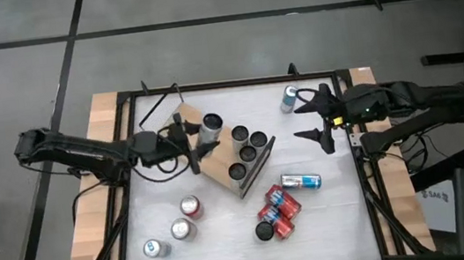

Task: Place canned beverage on shelf
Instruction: Put the top white-yellow soda can on the shelf aligned with the other white-yellow soda can

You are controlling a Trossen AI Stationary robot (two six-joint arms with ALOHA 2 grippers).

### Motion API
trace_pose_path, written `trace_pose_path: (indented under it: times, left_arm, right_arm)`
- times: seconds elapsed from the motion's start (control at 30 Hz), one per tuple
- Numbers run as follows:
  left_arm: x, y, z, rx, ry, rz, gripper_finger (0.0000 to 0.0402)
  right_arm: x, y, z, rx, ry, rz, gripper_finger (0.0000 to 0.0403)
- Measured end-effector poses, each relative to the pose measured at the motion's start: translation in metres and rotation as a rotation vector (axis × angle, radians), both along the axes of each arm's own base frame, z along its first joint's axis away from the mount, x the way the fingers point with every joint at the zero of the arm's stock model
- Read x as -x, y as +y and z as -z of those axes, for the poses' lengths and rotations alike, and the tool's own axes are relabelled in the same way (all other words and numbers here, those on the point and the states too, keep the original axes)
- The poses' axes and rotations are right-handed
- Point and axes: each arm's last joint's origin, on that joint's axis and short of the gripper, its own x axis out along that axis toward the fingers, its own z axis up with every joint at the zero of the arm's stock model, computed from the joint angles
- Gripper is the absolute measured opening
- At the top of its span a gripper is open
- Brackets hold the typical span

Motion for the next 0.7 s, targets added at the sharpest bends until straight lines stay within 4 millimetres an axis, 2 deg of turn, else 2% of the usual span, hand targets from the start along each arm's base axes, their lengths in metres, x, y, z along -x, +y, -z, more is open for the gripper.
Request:
trace_pose_path:
  times: [0.2,0.3,0.7]
  left_arm:
    - [0.013,0.002,0.041,0.002,-0.113,-0.009,0.024]
    - [0.016,0.003,0.055,-0.011,-0.13,-0.024,0.024]
    - [-0.005,0.002,0.094,-0.013,-0.046,-0.065,0.024]
  right_arm:
    - [-0.002,0.0,0.001,0.003,0.004,0.005,0.0324]
    - [-0.005,0.0,0.002,0.009,0.007,0.013,0.0324]
    - [-0.012,0.001,-0.002,-0.033,-0.058,0.039,0.0324]
